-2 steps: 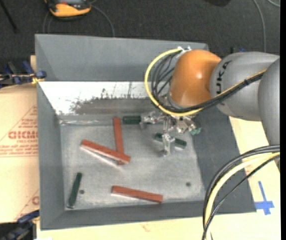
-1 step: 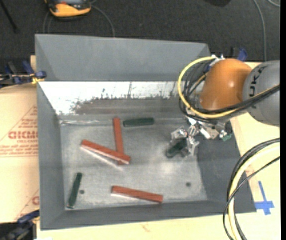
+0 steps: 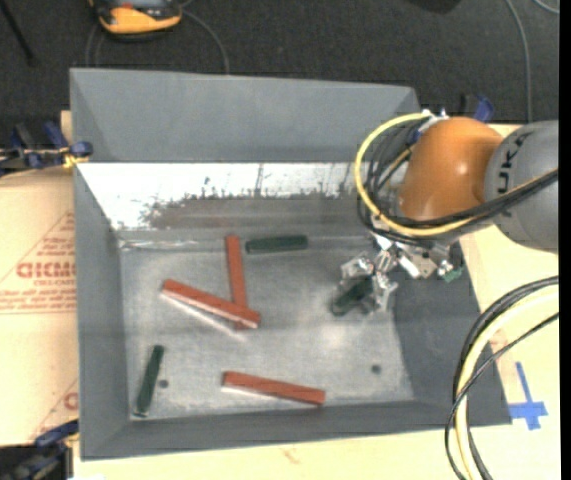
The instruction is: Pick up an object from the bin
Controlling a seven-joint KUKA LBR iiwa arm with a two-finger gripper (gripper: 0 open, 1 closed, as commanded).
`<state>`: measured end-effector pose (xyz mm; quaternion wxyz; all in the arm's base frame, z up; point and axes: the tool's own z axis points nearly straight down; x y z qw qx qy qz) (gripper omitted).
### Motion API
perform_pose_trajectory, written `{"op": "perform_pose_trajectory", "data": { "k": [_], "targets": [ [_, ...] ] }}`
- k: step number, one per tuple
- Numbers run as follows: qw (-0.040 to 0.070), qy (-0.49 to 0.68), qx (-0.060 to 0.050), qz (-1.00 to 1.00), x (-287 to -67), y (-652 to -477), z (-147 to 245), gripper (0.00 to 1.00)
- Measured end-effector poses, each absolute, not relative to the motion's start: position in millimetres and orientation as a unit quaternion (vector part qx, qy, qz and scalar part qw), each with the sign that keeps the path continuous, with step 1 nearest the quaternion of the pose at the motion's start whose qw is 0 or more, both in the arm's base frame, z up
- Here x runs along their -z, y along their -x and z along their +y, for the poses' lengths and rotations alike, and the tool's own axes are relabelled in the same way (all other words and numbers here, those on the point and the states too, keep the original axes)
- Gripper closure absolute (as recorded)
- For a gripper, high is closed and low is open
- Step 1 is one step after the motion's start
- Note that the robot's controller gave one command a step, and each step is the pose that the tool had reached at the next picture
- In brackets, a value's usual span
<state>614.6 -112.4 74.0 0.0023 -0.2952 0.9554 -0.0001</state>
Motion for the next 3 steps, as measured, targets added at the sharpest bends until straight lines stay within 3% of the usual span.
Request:
{"op": "perform_pose_trajectory", "data": {
  "k": [1,2,3],
  "targets": [
    [0.003,0.31,0.001,0.951,-199.0,-656.0,-121.6,1.0],
    [0.003,0.31,0.0,0.951,-198.8,-655.9,-121.4,1.0],
    [0.001,0.363,0.0,0.932,-234.7,-650.3,-133.3,1.0]
  ]
}}
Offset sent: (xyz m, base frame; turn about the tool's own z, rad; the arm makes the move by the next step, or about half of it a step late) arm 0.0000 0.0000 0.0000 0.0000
